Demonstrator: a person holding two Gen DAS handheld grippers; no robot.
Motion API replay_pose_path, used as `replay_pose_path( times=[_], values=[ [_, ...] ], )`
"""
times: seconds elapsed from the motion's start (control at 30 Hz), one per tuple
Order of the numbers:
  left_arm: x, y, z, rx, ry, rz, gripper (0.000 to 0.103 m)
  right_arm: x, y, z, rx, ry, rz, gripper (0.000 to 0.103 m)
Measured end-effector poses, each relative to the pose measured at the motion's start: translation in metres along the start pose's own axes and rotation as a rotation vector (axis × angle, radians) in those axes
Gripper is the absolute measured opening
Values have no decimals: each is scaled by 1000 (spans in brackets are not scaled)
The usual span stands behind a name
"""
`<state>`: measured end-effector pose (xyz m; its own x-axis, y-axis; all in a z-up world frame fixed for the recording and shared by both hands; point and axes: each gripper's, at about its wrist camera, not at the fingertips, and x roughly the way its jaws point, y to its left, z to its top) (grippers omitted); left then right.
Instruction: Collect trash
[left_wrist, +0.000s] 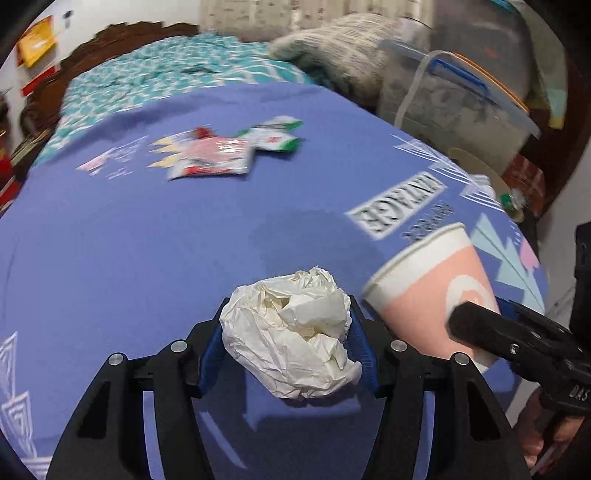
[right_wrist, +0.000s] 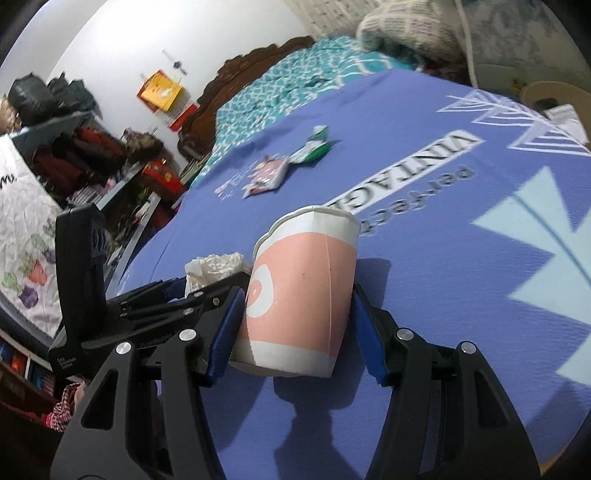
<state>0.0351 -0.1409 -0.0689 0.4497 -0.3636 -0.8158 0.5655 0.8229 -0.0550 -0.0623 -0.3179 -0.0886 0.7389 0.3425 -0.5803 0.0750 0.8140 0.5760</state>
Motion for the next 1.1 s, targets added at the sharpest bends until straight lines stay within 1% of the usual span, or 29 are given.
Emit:
replay_pose_path(
  times=[0.1, 0.17, 0.23, 0.27, 0.3, 0.33, 0.37, 0.5, 0.57, 0.63, 0.8, 0.87, 0.97, 1.1],
  values=[
    [-7, 21, -5, -47, -5, 31, 58, 12, 16, 1, -32, 24, 16, 62],
    [-12, 32, -9, -68, -13, 68, 58, 21, 25, 2, -44, 39, 18, 68],
    [-16, 41, -12, -85, -19, 92, 59, 30, 30, 5, -40, 56, 11, 69],
    [-18, 47, -13, -100, -21, 106, 60, 33, 30, 8, -40, 58, 9, 71],
    [-19, 52, -14, -114, -22, 118, 61, 34, 33, 9, -45, 50, -1, 74],
    [-20, 58, -15, -131, -22, 128, 61, 33, 36, 11, -53, 35, -15, 79],
    [-20, 62, -16, -139, -21, 132, 62, 31, 36, 13, -60, 16, -22, 81],
    [-21, 74, -20, -172, -23, 144, 68, 14, 42, 23, -90, -86, -63, 81],
    [-22, 77, -20, -184, -25, 145, 71, 5, 43, 28, -94, -123, -71, 81],
    [-21, 77, -20, -194, -25, 142, 72, 1, 44, 29, -94, -140, -79, 81],
    [-22, 78, -22, -198, -29, 136, 74, 8, 39, 24, -59, -117, -90, 79],
    [-23, 81, -23, -215, -36, 124, 75, 14, 39, 21, -37, -101, -85, 75],
    [-29, 88, -26, -254, -60, 107, 75, 17, 42, 21, -38, -90, -80, 75],
    [-35, 93, -28, -286, -95, 96, 75, 16, 47, 25, -42, -102, -88, 74]
  ],
)
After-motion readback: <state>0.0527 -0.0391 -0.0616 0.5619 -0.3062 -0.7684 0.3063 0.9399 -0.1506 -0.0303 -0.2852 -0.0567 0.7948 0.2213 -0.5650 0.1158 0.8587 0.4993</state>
